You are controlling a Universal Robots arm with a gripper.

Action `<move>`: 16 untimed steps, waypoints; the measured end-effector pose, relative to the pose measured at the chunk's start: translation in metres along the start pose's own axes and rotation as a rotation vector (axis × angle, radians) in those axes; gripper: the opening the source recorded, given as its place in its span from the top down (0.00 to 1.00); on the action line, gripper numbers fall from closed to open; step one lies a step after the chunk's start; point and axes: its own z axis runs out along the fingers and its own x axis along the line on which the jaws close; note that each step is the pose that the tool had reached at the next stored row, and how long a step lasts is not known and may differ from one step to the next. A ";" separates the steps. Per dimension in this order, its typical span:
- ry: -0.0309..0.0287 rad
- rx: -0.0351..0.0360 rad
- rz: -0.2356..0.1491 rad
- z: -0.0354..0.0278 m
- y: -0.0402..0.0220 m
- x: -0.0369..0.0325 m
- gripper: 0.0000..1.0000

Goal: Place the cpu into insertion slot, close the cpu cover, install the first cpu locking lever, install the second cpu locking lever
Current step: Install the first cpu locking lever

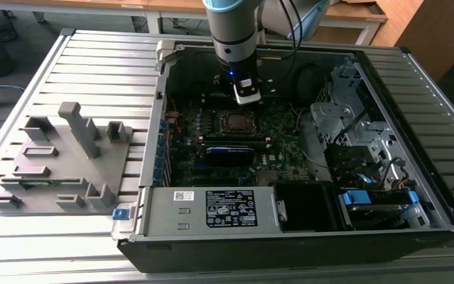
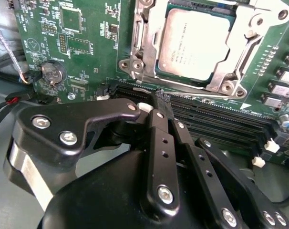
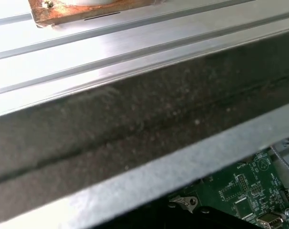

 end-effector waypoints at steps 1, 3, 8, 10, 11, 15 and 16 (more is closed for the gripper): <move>-0.0013 -0.0005 0.000 0.0000 0.0000 0.0000 0.89; -0.0022 -0.0009 -0.001 0.0001 0.0000 0.0000 0.89; -0.0093 -0.0038 -0.002 0.0007 -0.0010 -0.0001 0.89; -0.0105 -0.0044 -0.002 0.0008 -0.0022 -0.0006 0.89; -0.0111 -0.0046 -0.002 0.0008 -0.0029 -0.0009 0.89; -0.0135 -0.0056 -0.002 0.0010 -0.0042 -0.0013 0.89; -0.0140 -0.0057 -0.002 0.0010 -0.0046 -0.0014 0.89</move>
